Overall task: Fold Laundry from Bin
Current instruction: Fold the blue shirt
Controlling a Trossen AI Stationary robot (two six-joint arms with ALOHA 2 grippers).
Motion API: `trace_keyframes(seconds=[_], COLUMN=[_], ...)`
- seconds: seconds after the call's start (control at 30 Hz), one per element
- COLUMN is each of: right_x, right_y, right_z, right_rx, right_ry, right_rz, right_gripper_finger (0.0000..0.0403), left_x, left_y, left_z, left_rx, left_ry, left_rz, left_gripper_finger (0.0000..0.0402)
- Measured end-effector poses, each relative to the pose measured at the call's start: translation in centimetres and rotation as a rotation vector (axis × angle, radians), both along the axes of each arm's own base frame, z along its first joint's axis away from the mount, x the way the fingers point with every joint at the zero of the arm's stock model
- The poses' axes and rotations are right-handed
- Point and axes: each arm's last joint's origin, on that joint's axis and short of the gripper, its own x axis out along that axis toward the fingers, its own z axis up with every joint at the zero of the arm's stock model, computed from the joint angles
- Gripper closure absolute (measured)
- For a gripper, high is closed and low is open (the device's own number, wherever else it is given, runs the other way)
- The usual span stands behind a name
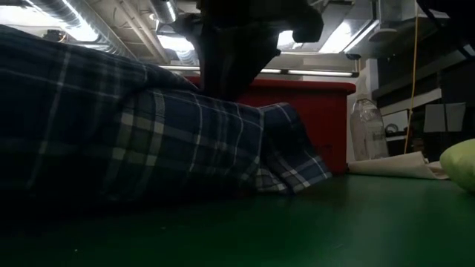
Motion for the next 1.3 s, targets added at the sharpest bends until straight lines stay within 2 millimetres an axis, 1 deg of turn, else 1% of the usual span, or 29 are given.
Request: trace_keyframes(seconds=[0.1,0.2,0.47,0.53,0.67,0.87,0.97,1.17,1.23,1.3], right_x=[0.0,0.1,0.1,0.1,0.1,0.1,0.1,0.1,0.1,0.1], right_y=[0.1,0.1,0.2,0.2,0.2,0.2,0.2,0.2,0.2,0.2], right_z=[-0.1,-0.6,-0.8,-0.8,-0.8,-0.8,-0.8,-0.8,-0.8,-0.8], right_rx=[0.000,0.000,0.000,0.000,0.000,0.000,0.000,0.000,-0.001,0.001], right_ry=[0.002,0.019,0.026,0.026,0.026,0.026,0.025,0.027,0.029,0.030], right_rz=[0.002,0.003,0.009,0.009,0.009,0.010,0.010,0.010,0.010,0.012], right_gripper_finger=[0.0264,0.0285,0.0381,0.0396,0.0387,0.0383,0.0383,0.0382,0.0382,0.0382], left_x=[0.0,0.0,0.0,0.1,0.4,1.2,1.7,2.6,2.8,3.0], left_y=[0.0,0.0,0.0,-0.1,-0.4,-0.5,-0.3,0.7,0.9,1.0], left_z=[0.0,0.0,0.0,-0.3,-1.3,-2.7,-3.0,-3.1,-3.7,-4.6], left_rx=[0.008,0.010,0.012,0.028,0.070,0.125,0.141,0.179,0.205,0.237], left_ry=[-0.009,-0.012,-0.015,-0.016,-0.002,-0.007,0.001,0.002,0.029,0.081], left_rz=[0.008,0.010,0.012,0.007,-0.006,0.041,0.060,0.104,0.108,0.100], left_gripper_finger=[0.0242,0.0243,0.0243,0.0243,0.0243,0.0243,0.0243,0.0243,0.0246,0.0253])
